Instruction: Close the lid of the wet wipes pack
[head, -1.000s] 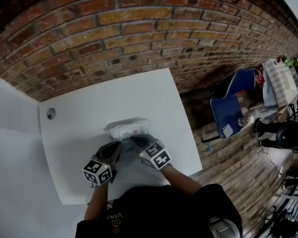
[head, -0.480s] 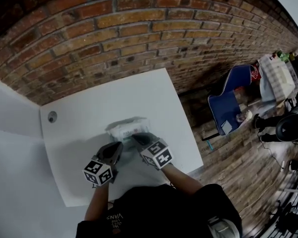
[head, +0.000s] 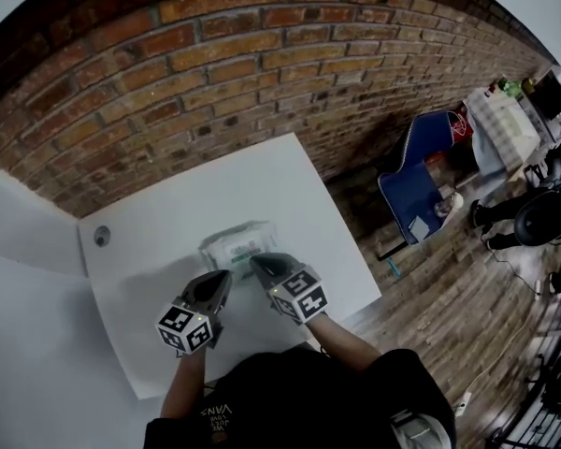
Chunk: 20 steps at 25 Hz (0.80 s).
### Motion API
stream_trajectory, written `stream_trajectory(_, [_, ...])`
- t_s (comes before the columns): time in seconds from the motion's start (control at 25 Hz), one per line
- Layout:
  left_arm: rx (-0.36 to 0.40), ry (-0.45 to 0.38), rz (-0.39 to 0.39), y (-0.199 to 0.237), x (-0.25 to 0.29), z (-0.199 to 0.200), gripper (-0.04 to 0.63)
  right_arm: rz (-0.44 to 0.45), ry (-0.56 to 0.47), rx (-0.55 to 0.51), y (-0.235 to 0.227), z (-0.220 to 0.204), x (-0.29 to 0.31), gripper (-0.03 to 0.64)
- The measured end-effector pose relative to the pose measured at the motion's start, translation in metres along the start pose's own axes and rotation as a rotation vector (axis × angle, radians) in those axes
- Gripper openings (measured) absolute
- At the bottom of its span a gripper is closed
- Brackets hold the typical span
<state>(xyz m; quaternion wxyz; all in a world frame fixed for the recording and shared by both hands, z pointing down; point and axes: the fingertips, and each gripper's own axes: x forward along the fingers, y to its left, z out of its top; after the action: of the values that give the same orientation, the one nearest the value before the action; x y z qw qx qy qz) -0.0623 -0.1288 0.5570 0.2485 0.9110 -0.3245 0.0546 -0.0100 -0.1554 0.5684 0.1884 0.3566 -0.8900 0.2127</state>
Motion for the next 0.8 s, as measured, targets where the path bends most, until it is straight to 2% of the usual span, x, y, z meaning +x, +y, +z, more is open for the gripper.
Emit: stream_trajectory(0.8, [0.145, -0.014, -0.124, -0.067, -0.039, 0.013, -0.002, -0.160, -0.138, 0.014, 0.045, 0.004, -0.088, -0.002])
